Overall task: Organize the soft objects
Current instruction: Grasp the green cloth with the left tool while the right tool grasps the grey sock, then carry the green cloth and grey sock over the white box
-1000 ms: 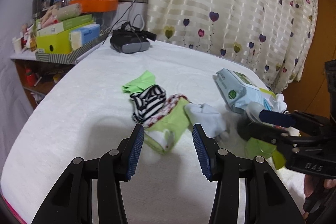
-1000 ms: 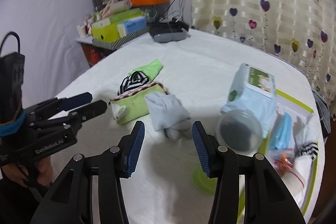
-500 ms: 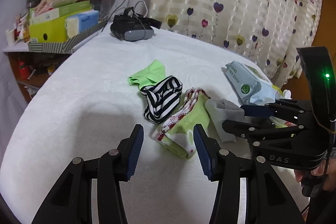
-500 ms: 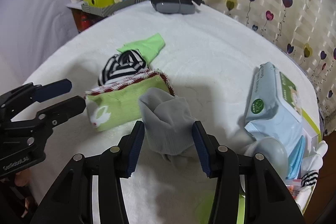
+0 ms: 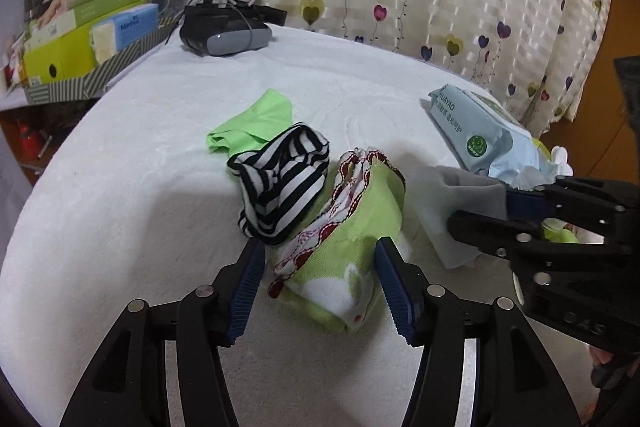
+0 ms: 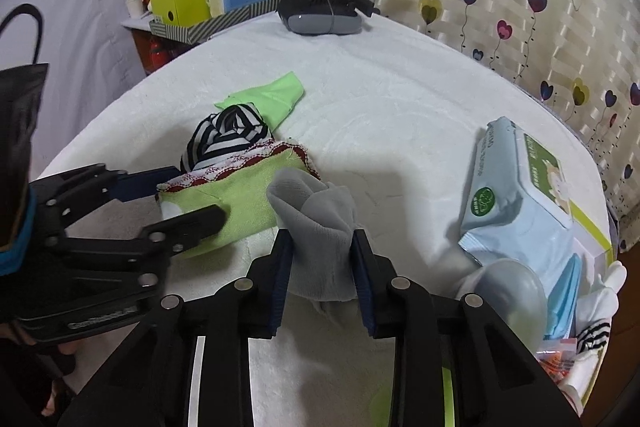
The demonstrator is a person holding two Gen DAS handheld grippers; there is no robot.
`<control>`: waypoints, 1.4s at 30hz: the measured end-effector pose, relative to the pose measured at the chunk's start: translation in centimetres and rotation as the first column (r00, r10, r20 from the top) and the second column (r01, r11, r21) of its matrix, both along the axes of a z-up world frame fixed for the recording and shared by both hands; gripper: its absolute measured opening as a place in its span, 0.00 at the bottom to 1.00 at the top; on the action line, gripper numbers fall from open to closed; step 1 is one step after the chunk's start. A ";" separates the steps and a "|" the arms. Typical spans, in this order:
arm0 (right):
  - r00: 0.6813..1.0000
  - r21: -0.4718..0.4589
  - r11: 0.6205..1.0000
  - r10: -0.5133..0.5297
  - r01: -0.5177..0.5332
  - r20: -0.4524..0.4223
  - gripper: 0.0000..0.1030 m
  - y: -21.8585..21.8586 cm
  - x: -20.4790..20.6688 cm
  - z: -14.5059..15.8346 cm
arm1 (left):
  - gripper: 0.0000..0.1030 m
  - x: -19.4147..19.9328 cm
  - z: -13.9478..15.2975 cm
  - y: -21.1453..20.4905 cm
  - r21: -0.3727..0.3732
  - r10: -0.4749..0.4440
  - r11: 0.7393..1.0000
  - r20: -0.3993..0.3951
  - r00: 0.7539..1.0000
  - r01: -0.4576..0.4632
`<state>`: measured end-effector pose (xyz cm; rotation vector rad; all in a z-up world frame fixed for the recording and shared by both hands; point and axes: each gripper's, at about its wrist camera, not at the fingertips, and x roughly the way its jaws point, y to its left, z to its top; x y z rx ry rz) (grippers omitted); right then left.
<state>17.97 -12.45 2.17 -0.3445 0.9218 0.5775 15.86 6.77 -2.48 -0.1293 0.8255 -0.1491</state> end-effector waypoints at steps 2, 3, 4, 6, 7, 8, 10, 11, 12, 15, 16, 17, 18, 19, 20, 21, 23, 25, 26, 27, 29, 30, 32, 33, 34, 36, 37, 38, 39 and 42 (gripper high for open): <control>1.000 0.012 1.000 -0.004 0.004 0.007 0.30 -0.3 -0.2 0.3 | 0.59 0.1 -0.1 -0.3 0.012 -0.005 1.000 -0.003 1.000 0.005; 1.000 0.021 1.000 -0.005 0.005 0.009 0.30 -0.4 -0.2 0.5 | 0.59 0.2 -0.2 -0.5 0.020 -0.007 1.000 -0.007 1.000 0.008; 1.000 0.030 1.000 -0.006 0.005 0.011 0.30 -0.6 -0.3 0.6 | 0.59 0.2 -0.4 -0.7 0.031 -0.008 0.999 -0.012 1.000 0.009; 1.000 0.046 0.999 -0.007 0.006 0.018 0.30 -0.8 -0.4 0.9 | 0.60 0.2 -0.4 -0.9 0.046 -0.011 0.999 -0.014 1.000 0.012; 1.000 0.055 0.998 -0.010 0.009 0.019 0.30 -1.0 -0.4 1.1 | 0.62 0.2 -0.5 -1.1 0.059 -0.014 0.998 -0.015 1.000 0.014; 1.000 0.062 0.998 -0.013 0.011 0.022 0.30 -1.1 -0.5 1.1 | 0.62 0.3 -0.6 -1.3 0.074 -0.016 0.997 -0.019 1.000 0.017; 0.999 0.080 0.997 -0.019 0.017 0.028 0.30 -1.5 -0.7 1.4 | 0.63 0.3 -1.0 -1.9 0.110 -0.023 0.994 -0.026 0.999 0.026; 0.999 0.088 0.996 -0.021 0.019 0.029 0.30 -1.6 -0.7 1.5 | 0.63 0.4 -1.2 -2.2 0.127 -0.024 0.992 -0.034 0.999 0.028; 0.999 0.096 0.995 -0.024 0.021 0.030 0.30 -1.8 -0.8 1.6 | 0.63 0.4 -1.3 -2.4 0.141 -0.023 0.990 -0.042 0.999 0.029; 0.999 0.126 0.992 -0.029 0.025 0.036 0.30 -2.3 -1.2 2.0 | 0.54 0.3 -1.3 -2.5 0.169 -0.013 0.986 -0.037 0.999 0.019; 0.999 0.135 0.990 -0.034 0.028 0.040 0.30 -2.5 -1.4 2.1 | 0.47 0.2 -1.2 -2.5 0.171 -0.015 0.985 -0.034 0.999 0.021; 0.998 0.142 0.989 -0.035 0.029 0.042 0.30 -2.7 -1.5 2.3 | 0.43 0.0 -1.2 -2.5 0.171 -0.015 0.985 -0.029 0.999 0.020; 0.998 0.157 0.987 -0.037 0.030 0.046 0.30 -2.9 -1.7 2.5 | 0.42 -0.1 -1.1 -2.5 0.168 -0.016 0.986 -0.025 1.000 0.019; 0.998 0.165 0.986 -0.041 0.032 0.049 0.30 -3.2 -1.9 2.6 | 0.40 -0.5 -0.9 -2.5 0.158 -0.016 0.987 -0.021 1.000 0.019; 0.998 0.172 0.985 -0.043 0.034 0.052 0.30 -3.4 -2.0 2.8 | 0.39 -0.7 -0.9 -2.4 0.148 -0.014 0.989 -0.020 1.000 0.017; 0.998 0.178 0.983 -0.045 0.035 0.054 0.30 -3.6 -2.1 2.9 | 0.39 -0.9 -0.8 -2.4 0.136 -0.014 0.991 -0.018 1.000 0.016; 0.997 0.194 0.980 -0.049 0.037 0.059 0.30 -4.1 -2.5 3.1 | 0.38 -1.6 -0.5 -2.3 0.103 -0.002 0.995 -0.010 1.000 0.003; 0.997 0.209 0.977 -0.052 0.038 0.063 0.30 -4.5 -2.9 3.4 | 0.38 -2.3 -0.1 -2.2 0.077 0.013 0.997 0.005 1.000 -0.014; 0.996 0.215 0.976 -0.054 0.039 0.065 0.30 -4.7 -3.1 3.4 | 0.38 -2.7 0.1 -2.1 0.066 0.019 0.998 0.011 1.000 -0.020; 0.996 0.220 0.975 -0.056 0.041 0.066 0.30 -4.9 -3.2 3.5 | 0.38 -3.1 0.3 -2.1 0.055 0.023 0.998 0.017 1.000 -0.024; 0.996 0.235 0.971 -0.059 0.041 0.070 0.30 -5.2 -3.7 3.7 | 0.38 -4.0 0.9 -2.1 0.029 0.026 0.999 0.032 0.999 -0.027; 0.995 0.243 0.969 -0.061 0.041 0.073 0.30 -5.4 -4.0 3.8 | 0.38 -4.3 1.2 -2.2 0.022 0.028 0.999 0.037 0.999 -0.029; 0.995 0.258 0.965 -0.061 0.039 0.079 0.30 -5.6 -4.5 3.9 | 0.38 -5.1 1.8 -2.3 0.008 0.034 0.999 0.053 0.998 -0.035; 0.995 0.268 0.963 -0.062 0.038 0.082 0.30 -5.8 -4.8 4.1 | 0.38 -5.3 2.0 -2.4 0.003 0.036 0.999 0.060 0.998 -0.036; 0.995 0.276 0.960 -0.063 0.038 0.083 0.30 -6.1 -5.0 4.1 | 0.38 -5.7 2.4 -2.4 -0.005 0.039 0.999 0.069 0.997 -0.039; 0.994 0.289 0.957 -0.067 0.039 0.087 0.30 -6.4 -5.5 4.3 | 0.38 -6.3 2.9 -2.5 -0.013 0.041 0.999 0.082 0.996 -0.040; 0.993 0.295 0.955 -0.071 0.041 0.090 0.30 -6.7 -5.7 4.5 | 0.38 -6.6 3.3 -2.7 -0.016 0.041 0.999 0.094 0.995 -0.040; 0.993 0.299 0.953 -0.074 0.043 0.093 0.30 -6.9 -5.9 4.6 | 0.38 -6.8 3.5 -2.8 -0.017 0.042 0.999 0.101 0.994 -0.040; 0.992 0.303 0.952 -0.077 0.045 0.096 0.30 -7.1 -6.1 4.8 | 0.38 -7.1 3.8 -3.0 -0.020 0.040 0.999 0.108 0.993 -0.038; 0.989 0.320 0.946 -0.097 0.057 0.111 0.30 -8.1 -6.9 5.3 | 0.38 -7.7 4.8 -3.7 -0.023 0.031 0.999 0.129 0.991 -0.029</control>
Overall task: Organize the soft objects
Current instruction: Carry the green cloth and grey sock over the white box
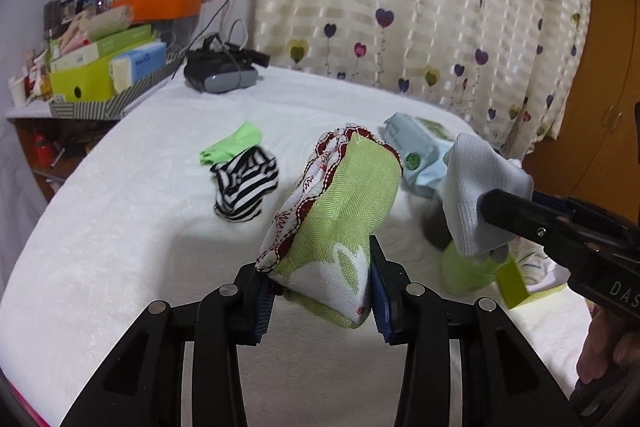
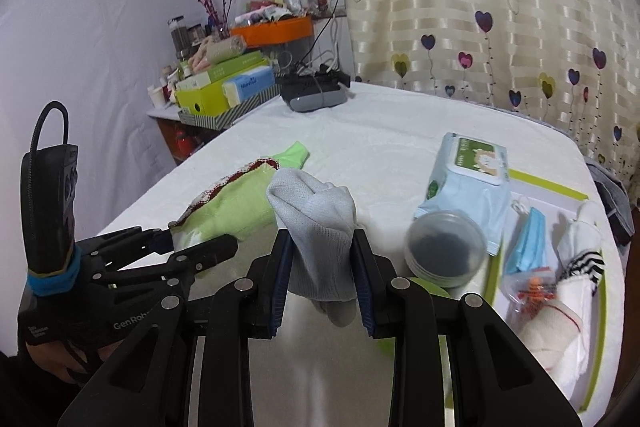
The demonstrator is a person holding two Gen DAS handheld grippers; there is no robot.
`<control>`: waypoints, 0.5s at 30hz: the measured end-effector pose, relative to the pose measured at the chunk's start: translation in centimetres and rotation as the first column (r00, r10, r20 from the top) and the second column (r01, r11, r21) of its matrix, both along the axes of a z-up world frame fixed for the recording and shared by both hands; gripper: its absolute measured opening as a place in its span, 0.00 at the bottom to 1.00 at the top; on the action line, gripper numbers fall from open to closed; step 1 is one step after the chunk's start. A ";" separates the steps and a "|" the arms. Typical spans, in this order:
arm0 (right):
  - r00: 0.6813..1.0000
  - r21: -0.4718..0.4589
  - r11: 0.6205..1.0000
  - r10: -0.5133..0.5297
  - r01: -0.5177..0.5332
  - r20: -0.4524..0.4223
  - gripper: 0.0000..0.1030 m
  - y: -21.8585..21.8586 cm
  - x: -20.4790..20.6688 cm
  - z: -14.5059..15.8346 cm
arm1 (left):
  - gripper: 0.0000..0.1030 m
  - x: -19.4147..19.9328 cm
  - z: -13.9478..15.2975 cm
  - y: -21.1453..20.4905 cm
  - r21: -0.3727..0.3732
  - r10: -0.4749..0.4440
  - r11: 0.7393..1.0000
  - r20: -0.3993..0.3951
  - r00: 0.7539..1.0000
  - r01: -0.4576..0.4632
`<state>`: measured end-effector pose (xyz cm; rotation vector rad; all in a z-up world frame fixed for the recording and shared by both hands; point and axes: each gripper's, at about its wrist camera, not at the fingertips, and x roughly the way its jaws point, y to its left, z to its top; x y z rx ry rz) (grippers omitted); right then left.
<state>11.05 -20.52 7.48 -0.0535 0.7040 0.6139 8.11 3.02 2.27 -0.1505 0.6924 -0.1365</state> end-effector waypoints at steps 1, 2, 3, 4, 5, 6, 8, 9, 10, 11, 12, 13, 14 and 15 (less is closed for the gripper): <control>1.000 0.003 1.000 -0.004 0.004 0.004 0.30 -0.3 -0.1 0.1 | 0.38 -0.2 0.3 -0.3 0.001 -0.005 1.000 0.007 1.000 0.005; 1.000 0.009 1.000 -0.010 0.010 0.009 0.30 -0.6 -0.4 0.3 | 0.38 -0.4 0.6 -0.6 0.003 -0.011 1.000 0.013 1.000 0.011; 1.000 0.016 1.000 -0.018 0.018 0.014 0.30 -1.0 -0.6 0.5 | 0.38 -0.6 0.8 -0.9 0.006 -0.017 1.000 0.018 1.000 0.016; 1.000 0.020 1.000 -0.024 0.024 0.019 0.30 -1.4 -0.8 0.7 | 0.38 -0.8 1.1 -1.3 0.008 -0.025 1.000 0.025 0.999 0.025; 0.999 0.022 0.999 -0.029 0.029 0.024 0.30 -1.6 -1.0 0.8 | 0.38 -0.9 1.2 -1.6 0.008 -0.030 1.000 0.029 0.999 0.030; 0.999 0.024 0.999 -0.037 0.036 0.029 0.30 -2.0 -1.3 1.0 | 0.38 -1.1 1.3 -1.9 0.008 -0.036 0.999 0.033 0.999 0.036; 0.998 0.029 0.998 -0.048 0.047 0.035 0.30 -2.7 -1.6 1.2 | 0.39 -1.3 1.7 -2.5 0.006 -0.053 0.999 0.042 0.998 0.053; 0.998 0.030 0.998 -0.054 0.053 0.037 0.30 -3.0 -1.7 1.3 | 0.39 -1.5 1.8 -2.9 0.006 -0.060 0.998 0.046 0.997 0.059; 0.997 0.033 0.998 -0.064 0.062 0.040 0.30 -3.5 -1.9 1.4 | 0.39 -1.6 2.0 -3.2 0.006 -0.068 0.998 0.050 0.996 0.068; 0.997 0.035 0.997 -0.070 0.069 0.041 0.30 -3.8 -2.0 1.4 | 0.39 -1.7 2.2 -3.7 0.006 -0.079 0.997 0.054 0.995 0.079; 0.996 0.037 0.997 -0.076 0.075 0.043 0.30 -4.2 -2.2 1.5 | 0.39 -1.8 2.3 -3.9 0.006 -0.087 0.996 0.055 0.995 0.086; 0.995 0.040 0.996 -0.084 0.082 0.046 0.30 -4.5 -2.3 1.6 | 0.39 -1.9 2.4 -4.4 0.005 -0.097 0.995 0.057 0.994 0.097; 0.995 0.043 0.995 -0.092 0.090 0.049 0.30 -5.0 -2.5 1.6 | 0.39 -1.9 2.5 -4.7 0.005 -0.106 0.994 0.058 0.993 0.105; 0.994 0.044 0.994 -0.097 0.095 0.050 0.30 -5.3 -2.7 1.7 | 0.39 -2.0 2.5 -5.0 0.006 -0.113 0.994 0.060 0.992 0.113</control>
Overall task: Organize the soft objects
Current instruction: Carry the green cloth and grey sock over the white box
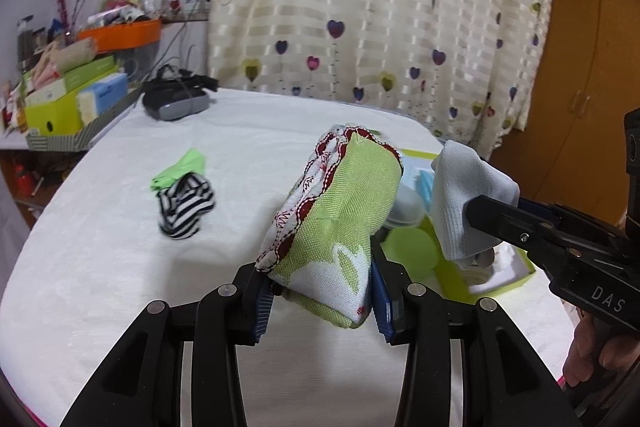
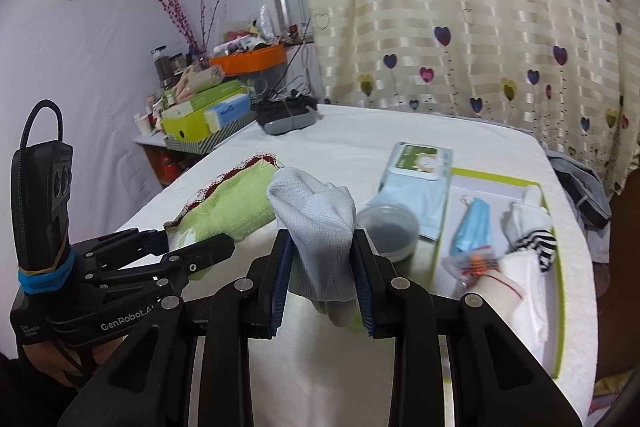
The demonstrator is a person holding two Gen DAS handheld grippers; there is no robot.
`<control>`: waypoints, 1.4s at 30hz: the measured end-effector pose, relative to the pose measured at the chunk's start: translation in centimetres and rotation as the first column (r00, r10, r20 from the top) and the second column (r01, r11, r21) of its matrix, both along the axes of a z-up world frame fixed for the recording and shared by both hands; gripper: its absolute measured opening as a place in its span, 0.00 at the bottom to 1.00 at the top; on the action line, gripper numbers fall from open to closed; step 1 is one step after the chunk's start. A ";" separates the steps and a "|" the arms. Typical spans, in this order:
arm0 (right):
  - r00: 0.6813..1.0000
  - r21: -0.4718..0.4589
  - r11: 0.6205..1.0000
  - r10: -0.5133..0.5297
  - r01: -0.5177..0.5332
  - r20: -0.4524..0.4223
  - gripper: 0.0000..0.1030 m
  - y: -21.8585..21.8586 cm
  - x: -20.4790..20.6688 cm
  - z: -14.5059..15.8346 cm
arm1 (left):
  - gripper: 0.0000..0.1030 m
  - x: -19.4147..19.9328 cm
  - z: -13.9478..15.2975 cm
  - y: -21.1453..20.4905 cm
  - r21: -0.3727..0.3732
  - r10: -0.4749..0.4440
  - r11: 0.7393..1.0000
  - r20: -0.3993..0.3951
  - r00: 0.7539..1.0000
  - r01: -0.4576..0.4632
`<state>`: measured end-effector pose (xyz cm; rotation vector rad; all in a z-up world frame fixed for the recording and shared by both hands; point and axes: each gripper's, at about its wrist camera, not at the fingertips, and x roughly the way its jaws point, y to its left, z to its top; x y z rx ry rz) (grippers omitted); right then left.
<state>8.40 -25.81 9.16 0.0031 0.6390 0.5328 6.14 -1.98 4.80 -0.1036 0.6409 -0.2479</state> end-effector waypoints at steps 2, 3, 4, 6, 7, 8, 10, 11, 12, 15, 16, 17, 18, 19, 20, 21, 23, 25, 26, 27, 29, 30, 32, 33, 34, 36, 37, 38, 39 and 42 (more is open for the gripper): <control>1.000 0.004 1.000 -0.015 0.014 0.004 0.30 -0.7 -0.3 0.1 | 0.39 -0.2 0.2 -0.8 0.001 -0.015 1.000 0.005 1.000 0.015; 1.000 0.005 1.000 -0.020 0.020 0.005 0.30 -1.0 -0.4 0.1 | 0.39 -0.3 0.2 -1.0 0.001 -0.022 1.000 0.007 1.000 0.022; 1.000 0.007 1.000 -0.029 0.029 0.004 0.30 -1.4 -0.5 0.0 | 0.39 -0.4 0.4 -1.4 0.001 -0.031 1.000 0.011 0.999 0.031; 0.999 0.011 0.999 -0.041 0.041 0.004 0.30 -2.1 -0.7 0.0 | 0.39 -0.6 0.6 -2.1 0.003 -0.044 0.999 0.018 0.999 0.044; 0.999 0.012 0.999 -0.048 0.048 0.004 0.30 -2.5 -0.8 0.0 | 0.39 -0.7 0.6 -2.3 0.003 -0.049 0.999 0.021 0.999 0.049; 0.999 0.013 0.999 -0.052 0.052 0.003 0.30 -2.7 -0.8 0.0 | 0.39 -0.7 0.7 -2.6 0.003 -0.053 0.999 0.023 0.998 0.053; 0.998 0.014 0.998 -0.061 0.061 0.004 0.30 -3.2 -0.9 -0.1 | 0.39 -0.8 0.8 -3.0 0.004 -0.063 0.998 0.027 0.998 0.063; 0.998 0.015 0.998 -0.065 0.065 0.004 0.30 -3.5 -1.0 -0.1 | 0.39 -0.9 0.9 -3.3 0.004 -0.068 0.998 0.028 0.997 0.068; 0.998 0.017 0.998 -0.069 0.069 0.005 0.30 -3.8 -1.0 -0.1 | 0.39 -0.9 0.9 -3.5 0.004 -0.073 0.997 0.029 0.997 0.073; 0.997 0.022 0.997 -0.079 0.079 0.005 0.30 -4.6 -1.0 -0.1 | 0.39 -1.0 1.1 -4.4 0.011 -0.089 0.996 0.032 0.996 0.089; 0.997 0.023 0.996 -0.083 0.083 0.004 0.30 -4.8 -1.0 -0.2 | 0.39 -1.0 1.1 -4.7 0.013 -0.095 0.995 0.032 0.995 0.094; 0.996 0.024 0.996 -0.087 0.087 0.003 0.30 -5.1 -1.0 -0.2 | 0.39 -0.9 1.0 -5.1 0.015 -0.100 0.995 0.031 0.994 0.100; 0.996 0.027 0.995 -0.093 0.093 0.001 0.30 -5.5 -1.0 -0.2 | 0.39 -0.9 1.0 -5.3 0.015 -0.105 0.994 0.029 0.994 0.105; 0.995 0.029 0.995 -0.098 0.098 0.000 0.30 -5.7 -1.0 -0.3 | 0.39 -0.9 1.0 -5.6 0.015 -0.111 0.994 0.029 0.993 0.111; 0.995 0.029 0.994 -0.102 0.102 -0.001 0.30 -6.0 -1.0 -0.3 | 0.40 -0.8 1.0 -6.0 0.016 -0.117 0.993 0.029 0.993 0.116; 0.994 0.030 0.994 -0.106 0.106 -0.002 0.30 -6.2 -0.9 -0.3 | 0.40 -0.8 1.0 -6.3 0.016 -0.122 0.992 0.028 0.992 0.122; 0.993 0.032 0.993 -0.116 0.116 -0.005 0.30 -6.8 -0.9 -0.4 | 0.40 -0.7 0.9 -6.8 0.018 -0.136 0.991 0.026 0.990 0.136; 0.992 0.034 0.991 -0.128 0.128 -0.007 0.30 -7.4 -0.9 -0.5 | 0.40 -0.6 0.8 -7.5 0.022 -0.148 0.989 0.025 0.989 0.147; 0.991 0.036 0.990 -0.134 0.134 -0.008 0.30 -7.6 -0.9 -0.5 | 0.40 -0.5 0.8 -7.8 0.023 -0.155 0.988 0.024 0.988 0.154; 0.990 0.037 0.989 -0.140 0.140 -0.010 0.30 -7.9 -0.8 -0.6 | 0.40 -0.5 0.8 -8.1 0.024 -0.159 0.987 0.024 0.987 0.159; 0.988 0.038 0.987 -0.154 0.155 -0.014 0.30 -8.5 -0.9 -0.8 | 0.40 -0.3 0.8 -8.8 0.025 -0.172 0.985 0.023 0.985 0.171; 0.987 0.038 0.986 -0.162 0.162 -0.017 0.30 -8.9 -0.9 -0.9 | 0.40 -0.3 0.7 -9.1 0.025 -0.176 0.984 0.022 0.984 0.176; 0.984 0.039 0.984 -0.175 0.176 -0.022 0.30 -9.5 -0.8 -1.0 | 0.40 -0.1 0.6 -9.7 0.025 -0.189 0.982 0.017 0.982 0.188; 0.983 0.040 0.983 -0.181 0.182 -0.024 0.30 -9.7 -0.8 -1.1 | 0.40 0.0 0.6 -10.0 0.026 -0.193 0.981 0.015 0.981 0.193; 0.981 0.041 0.981 -0.190 0.191 -0.027 0.30 -10.1 -0.8 -1.1 | 0.40 0.1 0.5 -10.3 0.026 -0.201 0.979 0.014 0.980 0.200; 0.979 0.042 0.978 -0.201 0.202 -0.028 0.30 -10.7 -0.7 -1.2 | 0.40 0.1 0.5 -10.7 0.025 -0.208 0.978 0.013 0.978 0.208; 0.978 0.043 0.977 -0.208 0.209 -0.028 0.30 -11.1 -0.7 -1.1 | 0.40 0.1 0.5 -10.9 0.021 -0.212 0.977 0.015 0.977 0.212; 0.976 0.044 0.975 -0.217 0.218 -0.028 0.30 -11.4 -0.6 -1.1 | 0.40 0.2 0.5 -11.0 0.018 -0.214 0.977 0.017 0.977 0.214; 0.974 0.046 0.973 -0.226 0.227 -0.027 0.30 -11.8 -0.6 -1.1 | 0.40 0.2 0.5 -11.1 0.016 -0.215 0.977 0.019 0.976 0.215; 0.967 0.048 0.966 -0.252 0.253 -0.029 0.30 -12.9 -0.5 -1.1 | 0.40 0.4 0.5 -11.5 0.011 -0.221 0.975 0.019 0.975 0.221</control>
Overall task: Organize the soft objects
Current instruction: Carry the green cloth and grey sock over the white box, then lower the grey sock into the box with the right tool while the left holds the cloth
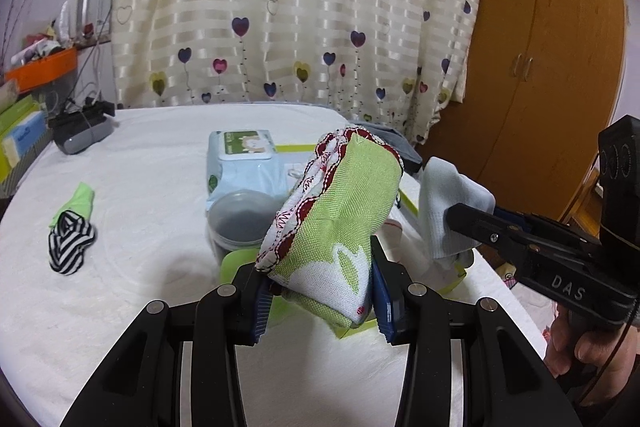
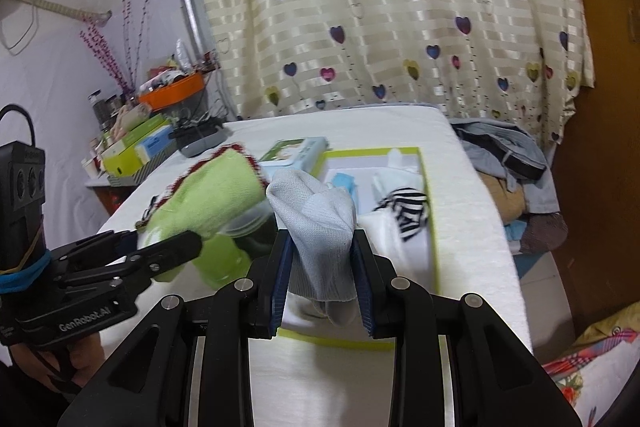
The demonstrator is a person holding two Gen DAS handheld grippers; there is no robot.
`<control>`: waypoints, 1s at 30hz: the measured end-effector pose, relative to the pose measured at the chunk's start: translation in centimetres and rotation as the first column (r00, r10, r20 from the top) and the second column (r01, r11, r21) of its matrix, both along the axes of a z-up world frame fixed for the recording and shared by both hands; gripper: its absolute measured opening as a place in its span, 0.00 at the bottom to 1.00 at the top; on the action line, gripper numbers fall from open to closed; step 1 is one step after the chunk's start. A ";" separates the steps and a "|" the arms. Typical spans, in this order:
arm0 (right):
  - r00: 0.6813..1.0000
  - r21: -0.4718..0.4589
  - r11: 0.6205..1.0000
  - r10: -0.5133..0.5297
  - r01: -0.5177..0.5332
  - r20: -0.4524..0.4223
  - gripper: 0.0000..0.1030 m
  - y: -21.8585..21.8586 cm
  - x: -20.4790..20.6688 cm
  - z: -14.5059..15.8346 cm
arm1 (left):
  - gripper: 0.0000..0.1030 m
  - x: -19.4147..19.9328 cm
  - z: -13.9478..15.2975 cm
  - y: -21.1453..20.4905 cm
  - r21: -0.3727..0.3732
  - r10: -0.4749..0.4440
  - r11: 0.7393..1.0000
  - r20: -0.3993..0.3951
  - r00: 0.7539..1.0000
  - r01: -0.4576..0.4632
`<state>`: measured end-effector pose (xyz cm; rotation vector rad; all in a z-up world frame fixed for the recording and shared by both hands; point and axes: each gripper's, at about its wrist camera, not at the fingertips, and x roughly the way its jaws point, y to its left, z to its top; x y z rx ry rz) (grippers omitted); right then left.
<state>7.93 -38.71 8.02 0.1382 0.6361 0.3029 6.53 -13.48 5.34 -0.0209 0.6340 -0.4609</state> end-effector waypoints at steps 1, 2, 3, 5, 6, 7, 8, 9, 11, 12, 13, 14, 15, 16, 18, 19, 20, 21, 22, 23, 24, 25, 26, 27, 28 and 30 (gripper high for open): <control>1.000 0.003 1.000 -0.013 0.013 -0.004 0.30 -0.5 0.1 -0.1 | 0.40 0.1 -0.1 -0.2 0.000 -0.004 1.000 -0.004 1.000 0.004; 1.000 0.005 1.000 -0.021 0.021 -0.008 0.30 -0.8 0.2 -0.3 | 0.40 0.1 -0.2 -0.5 0.001 -0.010 1.000 -0.009 1.000 0.010; 1.000 0.007 1.000 -0.028 0.028 -0.013 0.30 -1.1 0.4 -0.4 | 0.40 0.1 -0.4 -0.7 0.001 -0.018 1.000 -0.016 1.000 0.018; 0.999 0.011 0.999 -0.042 0.043 -0.027 0.30 -1.7 0.6 -0.9 | 0.40 0.2 -0.8 -1.3 0.004 -0.035 0.999 -0.030 0.999 0.035; 0.998 0.011 0.999 -0.046 0.046 -0.036 0.30 -1.9 0.7 -1.2 | 0.40 0.2 -0.9 -1.6 0.006 -0.042 0.999 -0.034 0.999 0.042; 0.998 0.011 0.999 -0.047 0.047 -0.041 0.30 -1.9 0.8 -1.3 | 0.40 0.3 -1.2 -2.0 0.009 -0.051 0.999 -0.041 0.998 0.051; 0.998 0.011 0.999 -0.048 0.049 -0.048 0.30 -2.1 0.8 -1.6 | 0.40 0.3 -1.4 -2.3 0.011 -0.057 0.998 -0.046 0.997 0.058; 0.997 0.011 0.999 -0.050 0.050 -0.054 0.30 -2.3 0.9 -1.8 | 0.40 0.3 -1.6 -2.6 0.013 -0.066 0.998 -0.054 0.996 0.066; 0.996 0.008 0.998 -0.054 0.054 -0.072 0.30 -2.5 1.2 -2.5 | 0.40 0.4 -2.2 -3.4 0.019 -0.085 0.996 -0.075 0.994 0.087; 0.995 0.006 0.998 -0.055 0.056 -0.084 0.30 -2.6 1.4 -2.8 | 0.40 0.4 -2.4 -3.7 0.022 -0.091 0.995 -0.082 0.992 0.093; 0.994 0.004 0.998 -0.058 0.058 -0.095 0.30 -2.7 1.6 -3.1 | 0.40 0.5 -2.8 -4.1 0.027 -0.101 0.994 -0.093 0.991 0.104; 0.993 -0.001 0.998 -0.058 0.059 -0.106 0.30 -2.7 1.8 -3.4 | 0.40 0.5 -2.9 -4.3 0.030 -0.104 0.994 -0.099 0.990 0.108; 0.991 -0.007 0.998 -0.059 0.059 -0.117 0.30 -2.7 2.0 -3.8 | 0.40 0.6 -3.1 -4.5 0.032 -0.107 0.993 -0.106 0.989 0.111; 0.989 -0.012 0.998 -0.059 0.058 -0.134 0.30 -2.7 2.4 -4.2 | 0.40 0.7 -3.4 -4.7 0.035 -0.109 0.993 -0.115 0.987 0.113; 0.987 -0.012 0.998 -0.057 0.056 -0.149 0.30 -2.8 2.8 -4.8 | 0.40 1.0 -3.7 -5.0 0.041 -0.109 0.992 -0.124 0.986 0.115; 0.987 -0.009 0.998 -0.056 0.055 -0.153 0.30 -2.8 3.0 -5.1 | 0.40 1.1 -3.9 -5.1 0.043 -0.110 0.992 -0.129 0.985 0.117; 0.987 -0.008 0.999 -0.055 0.054 -0.154 0.30 -2.9 3.1 -5.2 | 0.40 1.2 -4.0 -5.2 0.045 -0.112 0.992 -0.133 0.985 0.119; 0.987 -0.008 0.999 -0.053 0.053 -0.154 0.30 -2.9 3.4 -5.3 | 0.40 1.5 -4.2 -5.4 0.049 -0.113 0.992 -0.138 0.984 0.121; 0.987 -0.007 0.999 -0.053 0.052 -0.154 0.30 -2.9 3.6 -5.4 | 0.40 1.8 -4.3 -5.6 0.053 -0.110 0.991 -0.142 0.984 0.119; 0.987 -0.006 0.999 -0.052 0.052 -0.155 0.30 -2.9 3.9 -5.5 | 0.40 2.1 -4.4 -5.8 0.058 -0.107 0.991 -0.144 0.984 0.117; 0.987 -0.006 0.999 -0.052 0.051 -0.154 0.30 -2.8 4.1 -5.5 | 0.40 2.3 -4.5 -5.9 0.063 -0.104 0.992 -0.145 0.984 0.114; 0.987 -0.006 0.999 -0.052 0.052 -0.154 0.30 -2.9 4.5 -5.6 | 0.40 2.6 -4.6 -6.1 0.067 -0.099 0.992 -0.146 0.984 0.110; 0.987 -0.004 0.999 -0.053 0.053 -0.154 0.30 -2.9 4.8 -5.6 | 0.40 3.1 -4.7 -6.1 0.068 -0.097 0.992 -0.150 0.984 0.108; 0.987 -0.003 0.999 -0.054 0.054 -0.152 0.30 -2.9 5.0 -5.6 | 0.40 3.3 -4.8 -6.2 0.069 -0.095 0.992 -0.151 0.984 0.107; 0.987 0.000 0.998 -0.055 0.055 -0.148 0.30 -3.0 5.5 -5.6 | 0.40 3.7 -4.8 -6.4 0.072 -0.090 0.992 -0.151 0.984 0.101; 0.987 0.003 0.998 -0.056 0.057 -0.149 0.30 -3.2 6.1 -5.7 | 0.40 4.2 -4.9 -6.7 0.072 -0.085 0.993 -0.152 0.985 0.097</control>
